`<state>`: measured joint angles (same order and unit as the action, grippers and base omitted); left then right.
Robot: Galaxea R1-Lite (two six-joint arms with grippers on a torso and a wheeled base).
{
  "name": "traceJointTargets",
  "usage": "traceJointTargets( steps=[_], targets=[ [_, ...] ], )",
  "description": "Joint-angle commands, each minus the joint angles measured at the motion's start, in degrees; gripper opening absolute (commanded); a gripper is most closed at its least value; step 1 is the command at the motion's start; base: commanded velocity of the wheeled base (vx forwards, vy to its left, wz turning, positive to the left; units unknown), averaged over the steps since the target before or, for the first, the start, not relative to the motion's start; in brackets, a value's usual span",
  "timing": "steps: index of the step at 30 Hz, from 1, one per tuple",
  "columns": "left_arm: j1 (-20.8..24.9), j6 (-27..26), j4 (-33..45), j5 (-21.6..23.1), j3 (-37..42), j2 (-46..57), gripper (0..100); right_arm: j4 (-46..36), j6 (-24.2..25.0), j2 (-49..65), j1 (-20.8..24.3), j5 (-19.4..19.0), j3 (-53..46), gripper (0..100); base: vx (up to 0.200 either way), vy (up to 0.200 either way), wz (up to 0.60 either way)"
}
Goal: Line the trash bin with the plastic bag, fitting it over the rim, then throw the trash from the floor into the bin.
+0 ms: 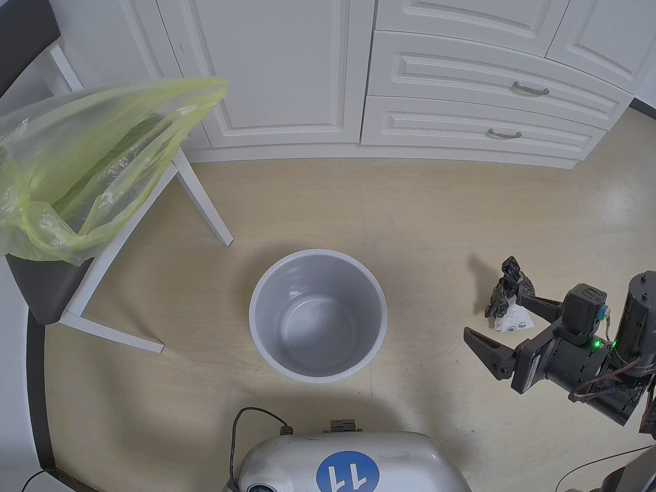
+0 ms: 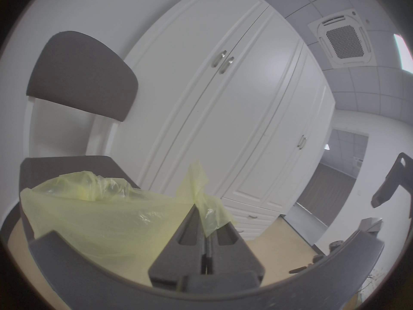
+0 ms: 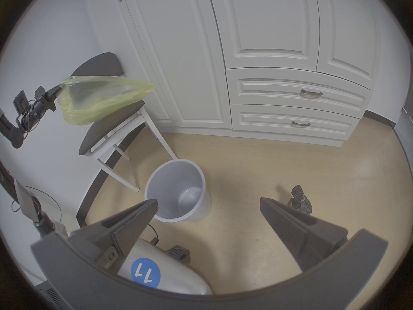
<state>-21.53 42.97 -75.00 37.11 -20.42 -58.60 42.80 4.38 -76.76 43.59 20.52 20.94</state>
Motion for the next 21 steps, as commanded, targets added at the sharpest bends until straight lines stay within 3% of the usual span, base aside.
traceJointTargets(
  steps=[1,5,9,12,13,14,18,21],
  targets=[
    [4.7,0.2,1.1,0.2,0.2,2.4,0,0.1,0.4,0.0,1.1,0.0,0.3,100,0.000,0.000,0.00],
    [11.7,-0.5,4.4,-0.3,-2.0,-0.4,0,2.4,0.6,-0.1,1.1,0.0,-0.1,100,0.000,0.000,0.00],
    [18.4,-5.3,5.7,-4.7,-6.7,-8.3,0,3.3,0.8,-0.8,0.4,0.0,0.1,100,0.000,0.000,0.00],
    [25.2,-20.2,5.7,-14.5,-10.0,-19.3,0,3.3,1.8,-2.1,0.4,0.0,0.2,100,0.000,0.000,0.00],
    [25.2,-20.2,5.7,-14.5,-10.0,-19.3,0,3.3,1.8,-2.1,0.4,0.0,0.2,100,0.000,0.000,0.00],
    [32.8,-27.2,5.2,-24.8,-11.8,-23.6,0,3.4,2.5,-3.3,0.4,0.0,0.3,100,0.000,0.000,0.00],
    [43.6,-27.4,6.5,-33.4,-17.4,-24.7,0,4.0,3.4,-4.5,0.4,0.0,0.7,100,0.000,0.000,0.00],
    [45.9,-27.3,9.0,-35.0,-23.1,-25.4,0,5.0,3.4,-4.6,0.4,0.0,0.6,100,0.000,0.000,0.00]
  ],
)
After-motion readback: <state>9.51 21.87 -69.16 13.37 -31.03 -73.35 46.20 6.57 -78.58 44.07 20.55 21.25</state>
